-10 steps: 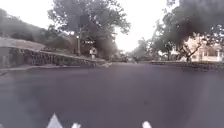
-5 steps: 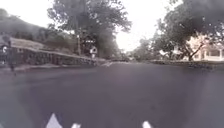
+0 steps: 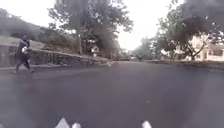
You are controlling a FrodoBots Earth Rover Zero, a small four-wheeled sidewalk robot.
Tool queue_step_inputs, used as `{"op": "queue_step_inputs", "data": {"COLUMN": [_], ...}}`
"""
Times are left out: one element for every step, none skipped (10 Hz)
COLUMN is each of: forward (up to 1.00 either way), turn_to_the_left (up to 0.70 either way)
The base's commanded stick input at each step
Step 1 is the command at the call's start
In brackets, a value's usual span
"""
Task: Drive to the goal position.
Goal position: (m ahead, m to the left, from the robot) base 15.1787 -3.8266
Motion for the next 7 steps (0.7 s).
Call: {"op": "queue_step_inputs", "data": {"forward": [0.5,0.5,0.5,0.5,0.5,0.5,0.5], "turn_to_the_left": [0.0,0.0,0.0,0.0,0.0,0.0,0.0]}}
